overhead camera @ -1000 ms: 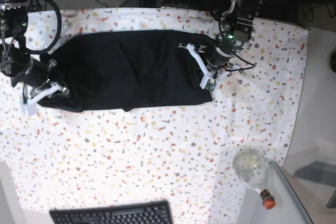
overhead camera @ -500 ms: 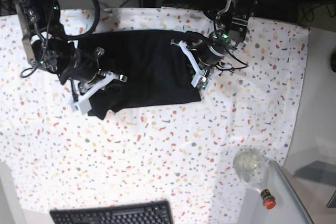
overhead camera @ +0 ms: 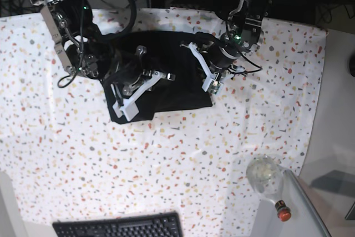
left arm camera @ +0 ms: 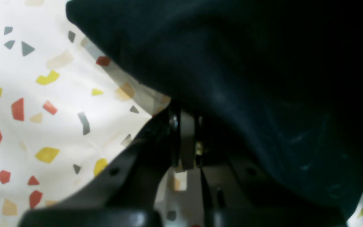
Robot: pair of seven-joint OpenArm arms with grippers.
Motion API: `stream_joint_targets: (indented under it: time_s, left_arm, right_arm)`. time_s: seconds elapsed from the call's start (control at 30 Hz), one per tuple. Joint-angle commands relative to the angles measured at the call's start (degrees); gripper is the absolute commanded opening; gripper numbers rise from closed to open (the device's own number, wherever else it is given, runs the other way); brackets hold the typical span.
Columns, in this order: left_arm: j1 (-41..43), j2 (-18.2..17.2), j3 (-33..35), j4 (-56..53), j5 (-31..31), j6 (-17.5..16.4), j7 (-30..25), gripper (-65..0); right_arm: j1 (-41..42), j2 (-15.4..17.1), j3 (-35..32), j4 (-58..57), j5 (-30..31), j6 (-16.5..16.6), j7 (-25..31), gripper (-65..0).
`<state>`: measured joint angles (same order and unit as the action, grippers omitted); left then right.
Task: Layout the t-shirt on the table in an organized manner, then fold the t-shirt properly
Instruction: 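Fold the strip end with the right gripper toward the left gripper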
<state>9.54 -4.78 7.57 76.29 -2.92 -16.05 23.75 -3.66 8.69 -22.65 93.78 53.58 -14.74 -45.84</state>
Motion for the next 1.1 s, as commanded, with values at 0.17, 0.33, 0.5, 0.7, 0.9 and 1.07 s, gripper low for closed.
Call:
stream_joint_targets:
  time_s: [0.17, 0.33, 0.5, 0.7, 0.9, 1.07]
  left_arm:
    - [0.17, 0.16, 0.12, 0.76, -0.20, -0.78, 0.82, -65.0]
    - [0.17, 0.16, 0.12, 0.76, -0.03, -0.78, 0.82, -65.0]
    - [0.17, 0.16, 0.12, 0.76, 0.24, -0.78, 0.82, -65.0]
    - [1.40, -0.81, -0.14, 4.37, 0.24, -0.69, 0.82, -65.0]
    - [4.13, -1.69, -6.39, 9.99, 0.32, 0.71, 1.00, -65.0]
    - [4.48, -3.80, -7.88, 9.03, 0.32, 0.71, 1.00, -65.0]
  right_arm:
    - [2.39, -2.05, -2.80, -1.60, 0.44, 0.63, 0.44, -65.0]
    - [3.88, -2.05, -4.91, -3.71, 0.44, 0.54, 0.61, -65.0]
    - [4.06, -2.67, -5.35, -2.83, 0.62, 0.37, 0.53, -65.0]
    - [5.11, -3.02, -4.99, -6.88, 0.44, 0.37, 0.61, -65.0]
    - [5.29, -3.19, -5.08, -7.14, 0.44, 0.37, 0.70, -65.0]
    - [5.29, -3.19, -4.99, -7.05, 0.44, 0.37, 0.70, -65.0]
